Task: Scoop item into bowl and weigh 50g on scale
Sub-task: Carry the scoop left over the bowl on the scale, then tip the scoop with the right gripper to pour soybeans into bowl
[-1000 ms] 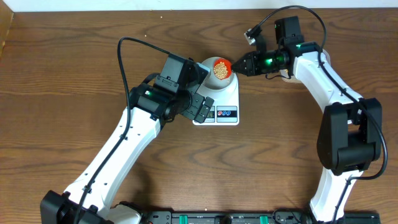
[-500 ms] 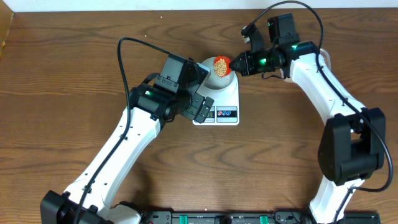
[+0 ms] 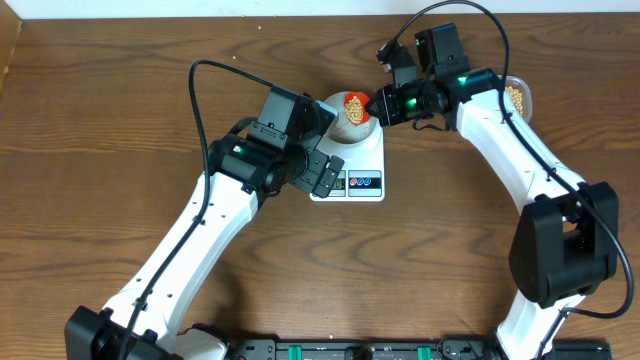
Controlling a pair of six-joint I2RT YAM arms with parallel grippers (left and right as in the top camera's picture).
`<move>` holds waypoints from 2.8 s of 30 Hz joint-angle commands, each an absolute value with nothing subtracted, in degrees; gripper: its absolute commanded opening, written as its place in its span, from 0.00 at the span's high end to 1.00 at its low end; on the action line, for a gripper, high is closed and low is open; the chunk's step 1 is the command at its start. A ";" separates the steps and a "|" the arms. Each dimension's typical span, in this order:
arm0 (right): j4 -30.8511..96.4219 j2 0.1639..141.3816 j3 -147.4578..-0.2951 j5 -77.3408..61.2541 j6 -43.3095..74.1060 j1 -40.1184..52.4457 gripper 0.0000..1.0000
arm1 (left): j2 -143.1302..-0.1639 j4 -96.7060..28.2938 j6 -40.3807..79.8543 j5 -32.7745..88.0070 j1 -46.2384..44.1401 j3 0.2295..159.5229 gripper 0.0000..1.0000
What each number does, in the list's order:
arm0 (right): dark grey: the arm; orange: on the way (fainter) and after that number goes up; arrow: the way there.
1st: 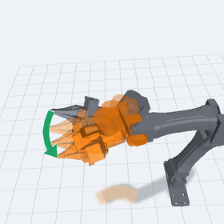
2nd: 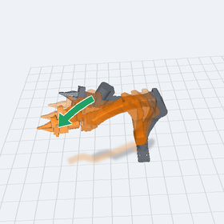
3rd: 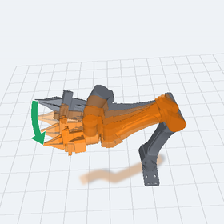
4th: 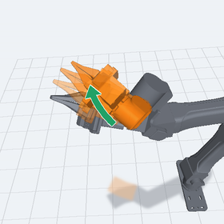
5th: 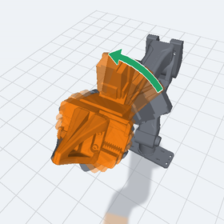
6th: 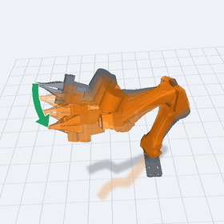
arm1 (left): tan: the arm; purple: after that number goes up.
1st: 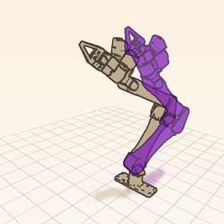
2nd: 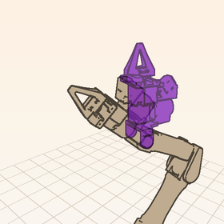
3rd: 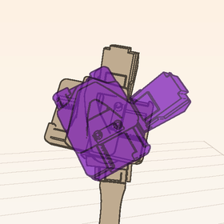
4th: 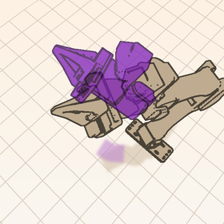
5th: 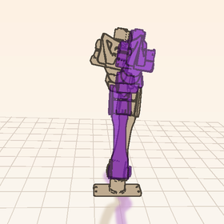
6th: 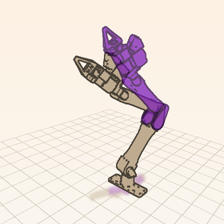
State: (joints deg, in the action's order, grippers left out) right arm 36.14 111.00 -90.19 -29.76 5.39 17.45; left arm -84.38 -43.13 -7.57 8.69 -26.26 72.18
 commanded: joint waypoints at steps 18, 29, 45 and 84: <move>37.80 106.06 -90.32 -26.92 3.55 18.09 0.99 | -84.73 -43.29 -7.90 8.78 -26.04 72.23 0.02; 38.46 106.06 -90.32 -26.87 2.50 18.92 0.99 | -84.73 -43.29 -7.90 8.78 -26.04 72.23 0.02; 40.14 106.04 -91.13 -23.40 0.95 19.88 0.99 | -84.73 -43.29 -7.90 8.78 -26.04 72.23 0.02; 42.35 105.30 -92.16 -20.86 -4.03 20.73 0.99 | -84.73 -43.29 -7.90 8.78 -26.04 72.23 0.02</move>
